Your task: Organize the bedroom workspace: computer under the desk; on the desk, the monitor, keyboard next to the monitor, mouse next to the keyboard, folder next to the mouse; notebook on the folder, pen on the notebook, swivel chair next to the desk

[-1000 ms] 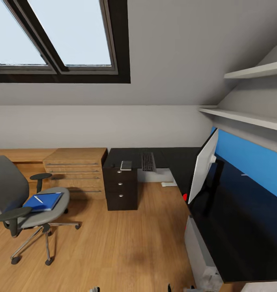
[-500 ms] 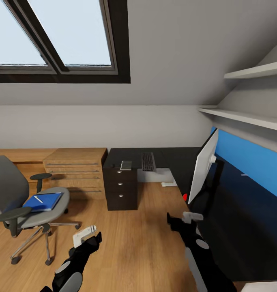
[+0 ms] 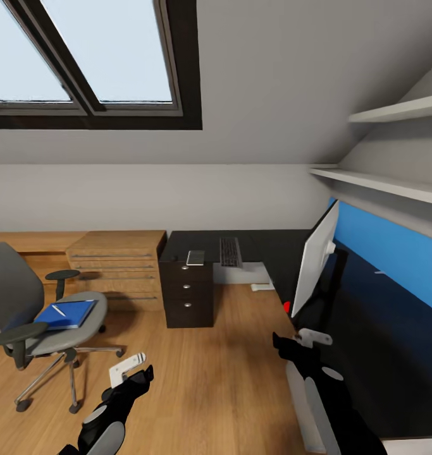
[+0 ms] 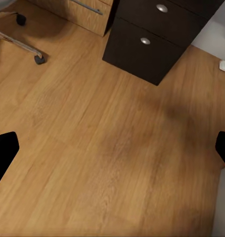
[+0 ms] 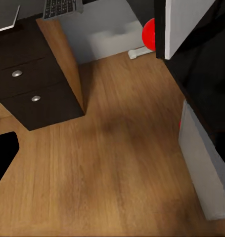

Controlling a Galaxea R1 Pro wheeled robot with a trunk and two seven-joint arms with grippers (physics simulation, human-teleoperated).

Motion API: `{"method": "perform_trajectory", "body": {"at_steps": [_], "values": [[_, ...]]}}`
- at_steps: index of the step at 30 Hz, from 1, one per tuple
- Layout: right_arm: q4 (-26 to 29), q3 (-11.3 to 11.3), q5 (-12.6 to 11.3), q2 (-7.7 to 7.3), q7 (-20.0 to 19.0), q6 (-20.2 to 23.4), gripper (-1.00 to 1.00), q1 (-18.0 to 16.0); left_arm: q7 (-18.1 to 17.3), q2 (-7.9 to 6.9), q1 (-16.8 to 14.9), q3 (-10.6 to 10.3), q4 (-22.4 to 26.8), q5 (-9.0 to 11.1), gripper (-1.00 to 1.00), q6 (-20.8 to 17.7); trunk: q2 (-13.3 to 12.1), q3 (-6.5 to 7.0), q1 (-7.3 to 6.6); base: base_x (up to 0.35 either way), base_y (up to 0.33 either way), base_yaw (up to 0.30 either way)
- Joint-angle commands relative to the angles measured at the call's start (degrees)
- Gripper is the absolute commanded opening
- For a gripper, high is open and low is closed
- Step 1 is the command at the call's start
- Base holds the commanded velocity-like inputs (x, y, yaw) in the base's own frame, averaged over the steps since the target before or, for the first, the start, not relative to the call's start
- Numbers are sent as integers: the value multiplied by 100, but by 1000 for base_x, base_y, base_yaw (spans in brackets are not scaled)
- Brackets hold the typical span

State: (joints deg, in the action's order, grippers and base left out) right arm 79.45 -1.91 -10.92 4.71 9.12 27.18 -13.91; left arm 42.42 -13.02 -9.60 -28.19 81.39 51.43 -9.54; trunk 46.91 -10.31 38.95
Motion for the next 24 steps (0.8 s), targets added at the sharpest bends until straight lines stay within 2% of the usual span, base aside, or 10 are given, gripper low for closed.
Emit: {"method": "perform_trajectory", "body": {"at_steps": [1,11,16,17,24], "values": [[8,-4,-59,-4,38,24,100,-3,43,-4,-7,-19,4,0,100,-19,7,-9,1,0,-189,0],[-47,-11,-53,-61,38,15,100,0,70,-6,-7,-530,-53,-275,100,147,7,-9,1,0,-276,2],[-172,-2,-1,-80,31,-17,100,1,72,-6,-7,-601,-107,-306,100,172,7,-9,1,0,-306,69],[-200,7,117,-91,24,-24,100,-1,73,-7,-7,-615,-117,-316,100,177,7,-9,1,0,-311,197],[-217,29,260,-81,25,-82,100,-1,69,0,-7,-631,-129,-318,100,181,7,-9,1,0,-314,243]]}}
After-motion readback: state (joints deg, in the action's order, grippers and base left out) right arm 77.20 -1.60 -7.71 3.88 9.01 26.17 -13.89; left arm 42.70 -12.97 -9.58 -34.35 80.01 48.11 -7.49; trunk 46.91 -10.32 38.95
